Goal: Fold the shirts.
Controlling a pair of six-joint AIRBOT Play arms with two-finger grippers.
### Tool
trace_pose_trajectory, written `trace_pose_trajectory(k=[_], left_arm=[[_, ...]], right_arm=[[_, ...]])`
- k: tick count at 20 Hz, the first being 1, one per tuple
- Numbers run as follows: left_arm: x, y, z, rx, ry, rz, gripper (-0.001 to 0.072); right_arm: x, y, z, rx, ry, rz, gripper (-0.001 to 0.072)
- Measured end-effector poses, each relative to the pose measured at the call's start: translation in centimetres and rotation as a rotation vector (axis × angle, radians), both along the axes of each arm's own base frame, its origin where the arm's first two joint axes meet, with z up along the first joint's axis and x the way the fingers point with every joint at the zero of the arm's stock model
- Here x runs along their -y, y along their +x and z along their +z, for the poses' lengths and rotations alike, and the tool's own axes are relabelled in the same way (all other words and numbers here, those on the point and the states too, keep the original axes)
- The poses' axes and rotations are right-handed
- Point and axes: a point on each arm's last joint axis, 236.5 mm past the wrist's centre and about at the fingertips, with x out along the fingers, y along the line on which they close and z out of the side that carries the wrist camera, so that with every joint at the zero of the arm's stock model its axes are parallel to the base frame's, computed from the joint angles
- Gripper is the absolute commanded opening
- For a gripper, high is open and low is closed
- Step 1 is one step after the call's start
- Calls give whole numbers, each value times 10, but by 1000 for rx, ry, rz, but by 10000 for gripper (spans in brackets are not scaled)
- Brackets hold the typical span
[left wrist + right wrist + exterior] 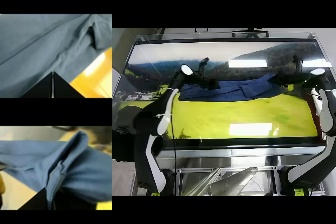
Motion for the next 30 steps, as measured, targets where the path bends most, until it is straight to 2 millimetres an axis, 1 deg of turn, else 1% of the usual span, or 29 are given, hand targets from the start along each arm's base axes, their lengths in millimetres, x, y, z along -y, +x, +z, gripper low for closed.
trace_pose_trajectory(k=[3, 5, 7, 8, 9, 10, 11, 12, 13, 14, 16, 17, 19, 21, 22, 23, 24, 26, 27, 28, 29, 30], left_arm=[[42, -1, -21, -15, -13, 8, 0], [57, -7, -35, -47, -14, 10, 0], [63, -12, -45, -83, -22, 25, 0], [63, -13, -46, -97, -26, 30, 0], [61, -15, -44, -120, -33, 26, 0], [56, -19, -38, -152, -45, 10, 0], [49, -19, -23, -171, -73, 5, 0], [40, -14, 2, -170, -117, 5, 0], [27, -12, 31, -165, -165, -2, 0], [9, -9, 62, -153, -207, -1, 0], [-39, 1, 122, -91, -266, 34, 1], [-63, 6, 151, -48, -291, 59, 1], [-108, 5, 197, 33, -309, 88, 1], [-145, 4, 230, 116, -310, 116, 1], [-158, 1, 242, 149, -307, 122, 0], [-166, -2, 249, 170, -305, 120, 1], [-172, -5, 254, 181, -301, 116, 1], [-179, -10, 258, 192, -299, 107, 1], [-180, -14, 256, 184, -296, 97, 0], [-180, -17, 252, 171, -295, 91, 1], [-180, -20, 249, 158, -295, 83, 1], [-181, -21, 244, 144, -296, 84, 0]], right_arm=[[-44, -11, 57, 72, 48, 88, 24], [-72, -19, 88, 116, 83, 136, 24], [-97, -25, 109, 148, 107, 173, 24], [-107, -26, 115, 157, 112, 180, 24], [-117, -27, 120, 164, 120, 186, 25], [-126, -27, 124, 174, 126, 191, 25], [-136, -28, 128, 181, 134, 193, 25], [-146, -28, 130, 191, 135, 197, 25], [-156, -27, 131, 197, 135, 198, 25], [-168, -27, 132, 203, 137, 198, 25], [-201, -24, 132, 223, 149, 193, 31], [-221, -24, 129, 227, 159, 191, 31], [-271, -22, 126, 252, 209, 172, 26], [-333, -21, 117, 298, 276, 131, 29], [-366, -20, 111, 335, 309, 90, 114], [-394, -18, 104, 369, 328, 41, 450], [-423, -20, 92, 404, 332, 6, 714], [-475, -38, 64, 456, 338, 13, 692], [-492, -46, 56, 474, 346, 23, 692], [-503, -51, 53, 492, 356, 27, 692], [-507, -51, 52, 503, 357, 25, 675], [-507, -48, 48, 512, 345, 26, 567]])
